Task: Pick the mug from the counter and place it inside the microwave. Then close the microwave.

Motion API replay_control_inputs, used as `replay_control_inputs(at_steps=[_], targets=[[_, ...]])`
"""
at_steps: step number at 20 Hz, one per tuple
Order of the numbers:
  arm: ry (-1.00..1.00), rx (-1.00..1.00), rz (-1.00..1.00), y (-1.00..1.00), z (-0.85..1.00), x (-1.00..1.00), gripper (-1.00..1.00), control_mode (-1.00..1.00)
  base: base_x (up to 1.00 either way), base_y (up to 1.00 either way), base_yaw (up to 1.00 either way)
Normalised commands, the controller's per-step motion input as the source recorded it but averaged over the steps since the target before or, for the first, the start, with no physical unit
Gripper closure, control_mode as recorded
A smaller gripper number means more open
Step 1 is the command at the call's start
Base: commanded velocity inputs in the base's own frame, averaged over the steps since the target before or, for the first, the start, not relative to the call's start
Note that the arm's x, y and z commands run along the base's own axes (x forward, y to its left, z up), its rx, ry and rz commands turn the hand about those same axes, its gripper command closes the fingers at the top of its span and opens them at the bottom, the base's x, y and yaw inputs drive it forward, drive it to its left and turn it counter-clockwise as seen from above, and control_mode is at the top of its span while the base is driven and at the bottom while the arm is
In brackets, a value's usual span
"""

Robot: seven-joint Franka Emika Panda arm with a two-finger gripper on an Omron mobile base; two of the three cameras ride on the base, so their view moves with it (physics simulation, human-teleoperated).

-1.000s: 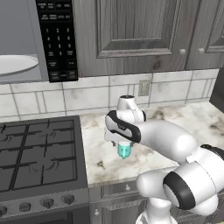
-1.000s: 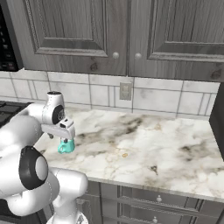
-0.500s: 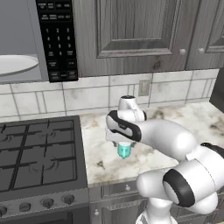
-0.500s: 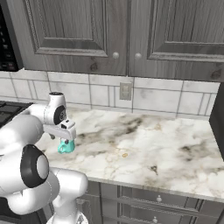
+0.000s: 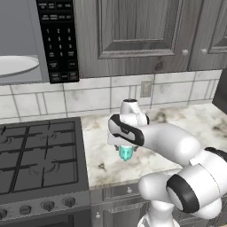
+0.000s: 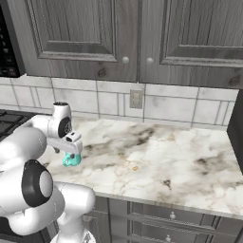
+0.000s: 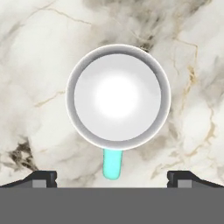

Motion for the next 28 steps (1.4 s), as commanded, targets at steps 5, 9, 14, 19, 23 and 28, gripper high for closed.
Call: replay_control_inputs(at_steps=[5, 9, 14, 19, 23, 28], targets=[[0.0, 0.0, 0.0, 0.0, -0.25, 0.0, -1.0, -1.0, 0.0, 0.0, 0.0], [0.0, 0.0, -0.01, 0.0, -0.2, -0.02, -1.0, -1.0, 0.0, 0.0, 0.0], [0.0, 0.0, -0.01, 0.0, -0.13, -0.01, -1.0, -1.0, 0.0, 0.0, 0.0], [0.0, 0.0, -0.01, 0.0, -0.11, 0.0, -1.0, -1.0, 0.0, 0.0, 0.0], [0.0, 0.0, 0.0, 0.0, -0.03, 0.0, -1.0, -1.0, 0.0, 0.0, 0.0], [0.0, 0.0, 0.0, 0.0, 0.0, 0.0, -1.0, -1.0, 0.0, 0.0, 0.0]])
